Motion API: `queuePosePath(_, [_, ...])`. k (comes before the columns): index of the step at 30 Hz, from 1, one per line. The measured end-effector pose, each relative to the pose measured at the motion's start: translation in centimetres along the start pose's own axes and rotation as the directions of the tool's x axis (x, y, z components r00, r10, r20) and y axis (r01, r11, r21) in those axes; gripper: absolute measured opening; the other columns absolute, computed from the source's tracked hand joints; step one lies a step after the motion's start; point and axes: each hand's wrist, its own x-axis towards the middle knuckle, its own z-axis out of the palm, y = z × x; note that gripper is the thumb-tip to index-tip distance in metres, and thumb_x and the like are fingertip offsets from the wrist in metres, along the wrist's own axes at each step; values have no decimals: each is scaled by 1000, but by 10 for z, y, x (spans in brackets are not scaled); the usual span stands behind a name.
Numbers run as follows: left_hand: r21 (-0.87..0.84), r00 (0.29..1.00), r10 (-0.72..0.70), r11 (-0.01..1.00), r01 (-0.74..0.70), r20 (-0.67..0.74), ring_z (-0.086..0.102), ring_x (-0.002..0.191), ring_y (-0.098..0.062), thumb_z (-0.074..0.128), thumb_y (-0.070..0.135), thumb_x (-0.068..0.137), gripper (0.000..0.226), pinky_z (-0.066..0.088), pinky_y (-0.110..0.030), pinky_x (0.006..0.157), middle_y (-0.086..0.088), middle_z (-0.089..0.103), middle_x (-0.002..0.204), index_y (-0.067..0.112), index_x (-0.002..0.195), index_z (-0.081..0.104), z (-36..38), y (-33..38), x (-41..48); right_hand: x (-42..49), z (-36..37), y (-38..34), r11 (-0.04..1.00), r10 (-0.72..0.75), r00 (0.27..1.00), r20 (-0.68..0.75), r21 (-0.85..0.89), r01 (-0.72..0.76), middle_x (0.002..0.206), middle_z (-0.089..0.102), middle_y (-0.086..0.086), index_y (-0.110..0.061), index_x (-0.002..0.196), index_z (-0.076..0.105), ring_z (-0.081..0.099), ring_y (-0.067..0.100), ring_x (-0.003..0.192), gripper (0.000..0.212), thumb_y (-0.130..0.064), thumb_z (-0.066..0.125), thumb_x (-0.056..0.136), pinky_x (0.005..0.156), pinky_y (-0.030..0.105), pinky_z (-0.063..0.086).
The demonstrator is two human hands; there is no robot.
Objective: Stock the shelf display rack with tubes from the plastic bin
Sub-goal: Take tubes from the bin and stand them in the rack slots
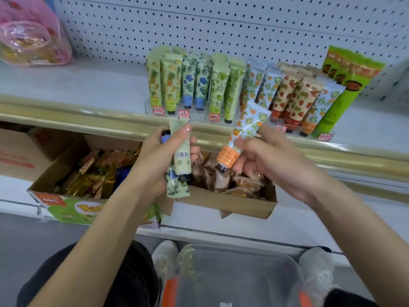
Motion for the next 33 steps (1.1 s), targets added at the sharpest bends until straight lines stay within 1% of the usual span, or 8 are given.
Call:
queuePosePath(6, [-26, 996, 27, 999, -25, 82, 69, 65, -11, 61, 22, 90, 20, 55, -22, 57, -5, 68, 93, 13, 107, 59, 16, 12, 21, 23, -36, -50, 991, -87, 987, -138, -109, 72, 73, 66, 14, -10, 86, 55, 63, 25, 53, 13, -21, 60, 91, 44, 26, 45])
queuePosePath(10, [-14, 989, -30, 999, 32, 145, 73, 71, -14, 61, 22, 90, 40, 56, -24, 57, -5, 70, 101, 12, 127, 51, 36, 8, 34, 36, -63, -69, 959, -190, 933, -306, -260, 110, 59, 57, 9, -9, 72, 50, 65, 23, 55, 23, -15, 67, 85, 47, 28, 48])
queuePosePath(14, [-78, 971, -95, 990, 114, 217, 73, 69, -17, 58, 17, 92, 29, 59, -29, 60, -3, 75, 83, 8, 119, 55, 42, 7, 47, 52, -77, -76, 908, -269, 911, -313, -398, 131, 61, 64, 15, -15, 81, 49, 70, 25, 60, 23, -10, 71, 83, 51, 28, 54])
queuePosePath(19, [-41, 949, -161, 983, 179, 271, 74, 79, -21, 53, 13, 94, 19, 61, -33, 65, -7, 76, 88, 14, 113, 57, 37, 7, 54, 76, -78, -63, 803, -312, 894, -322, -592, 67, 55, 68, 6, -13, 77, 52, 72, 21, 61, 19, -16, 69, 86, 68, 40, 59])
queuePosePath(22, [-41, 945, -165, 982, 184, 282, 74, 81, -23, 54, 13, 92, 18, 60, -31, 61, -10, 75, 95, 18, 109, 57, 35, 5, 53, 83, -73, -54, 740, -337, 894, -295, -670, 58, 63, 69, 5, -7, 88, 57, 70, 12, 57, 15, -18, 66, 87, 66, 33, 59])
queuePosePath(25, [-45, 947, -150, 985, 169, 283, 74, 81, -24, 55, 13, 90, 21, 61, -31, 65, -10, 75, 93, 12, 111, 59, 34, 0, 55, 87, -69, -47, 709, -340, 896, -285, -704, 46, 64, 69, 5, 0, 105, 57, 68, 8, 54, 28, -19, 66, 88, 58, 22, 56])
queuePosePath(29, [2, 940, -149, 988, 156, 307, 74, 82, -27, 55, 15, 91, 24, 60, -38, 74, -11, 76, 87, 6, 112, 57, 34, -2, 56, 93, -67, -41, 692, -317, 913, -259, -721, 36, 59, 66, 5, -9, 82, 53, 69, 12, 54, 17, -17, 66, 87, 56, 30, 57])
queuePosePath(33, [-35, 940, -150, 985, 168, 308, 74, 84, -26, 53, 13, 92, 25, 61, -35, 69, -12, 75, 91, 2, 114, 57, 35, -2, 58, 97, -64, -35, 688, -305, 918, -254, -726, 27, 52, 63, -3, -26, 72, 43, 70, 13, 54, 29, -18, 67, 87, 56, 30, 55])
